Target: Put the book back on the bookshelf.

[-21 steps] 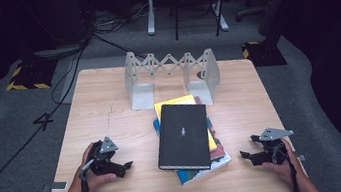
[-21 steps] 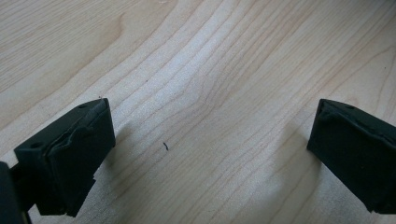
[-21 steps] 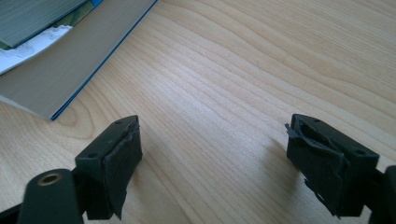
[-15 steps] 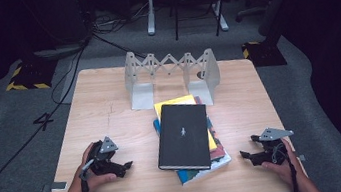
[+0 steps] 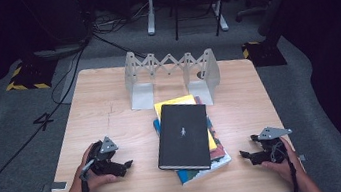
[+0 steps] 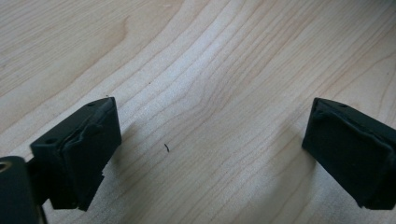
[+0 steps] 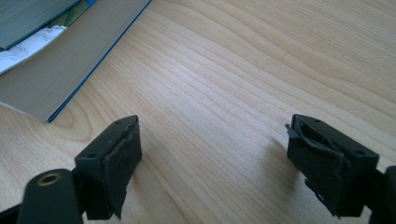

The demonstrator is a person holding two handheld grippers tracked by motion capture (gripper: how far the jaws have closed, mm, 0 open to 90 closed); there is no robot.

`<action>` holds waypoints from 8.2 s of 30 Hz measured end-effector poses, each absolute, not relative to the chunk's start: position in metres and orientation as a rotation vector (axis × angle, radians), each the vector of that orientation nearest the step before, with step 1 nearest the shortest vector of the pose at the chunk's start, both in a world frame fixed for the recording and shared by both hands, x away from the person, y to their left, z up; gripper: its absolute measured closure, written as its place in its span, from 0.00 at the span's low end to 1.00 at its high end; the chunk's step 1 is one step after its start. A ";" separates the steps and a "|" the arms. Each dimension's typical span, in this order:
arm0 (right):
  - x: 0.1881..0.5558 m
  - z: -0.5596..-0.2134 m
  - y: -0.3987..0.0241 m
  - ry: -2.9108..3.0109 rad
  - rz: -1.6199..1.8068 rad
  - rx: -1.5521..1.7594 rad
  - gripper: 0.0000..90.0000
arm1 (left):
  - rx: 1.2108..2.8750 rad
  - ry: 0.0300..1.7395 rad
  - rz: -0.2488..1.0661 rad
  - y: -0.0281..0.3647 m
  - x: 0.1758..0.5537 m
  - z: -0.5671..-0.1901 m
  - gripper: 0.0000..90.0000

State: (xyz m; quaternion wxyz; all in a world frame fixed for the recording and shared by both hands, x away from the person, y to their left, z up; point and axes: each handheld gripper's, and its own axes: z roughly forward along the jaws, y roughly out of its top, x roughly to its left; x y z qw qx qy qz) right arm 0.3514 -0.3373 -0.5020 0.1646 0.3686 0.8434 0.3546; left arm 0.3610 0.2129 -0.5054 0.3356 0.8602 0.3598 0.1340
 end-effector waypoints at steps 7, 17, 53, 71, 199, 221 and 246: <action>0.345 -0.476 -0.332 2.371 1.036 1.025 0.25 | 2.250 0.907 0.325 0.204 0.363 -0.502 0.17; 0.354 -0.439 -0.313 2.366 1.132 0.955 0.25 | 2.261 0.852 0.322 0.194 0.361 -0.497 0.21; 0.367 -0.400 -0.229 2.481 1.258 0.795 0.27 | 2.222 0.792 0.433 0.149 0.392 -0.473 0.22; 0.392 -0.425 -0.218 2.586 1.338 0.972 0.08 | 2.219 0.727 0.481 0.132 0.399 -0.467 0.23; 0.413 -0.354 -0.188 2.193 1.473 0.517 0.47 | 1.946 0.676 0.460 0.127 0.445 -0.357 0.99; 0.376 -0.338 -0.202 2.230 1.471 0.348 0.57 | 1.973 0.564 0.522 0.116 0.402 -0.336 0.96; 0.370 -0.341 -0.219 2.284 1.571 0.267 0.70 | 2.031 0.552 0.502 0.131 0.368 -0.368 0.68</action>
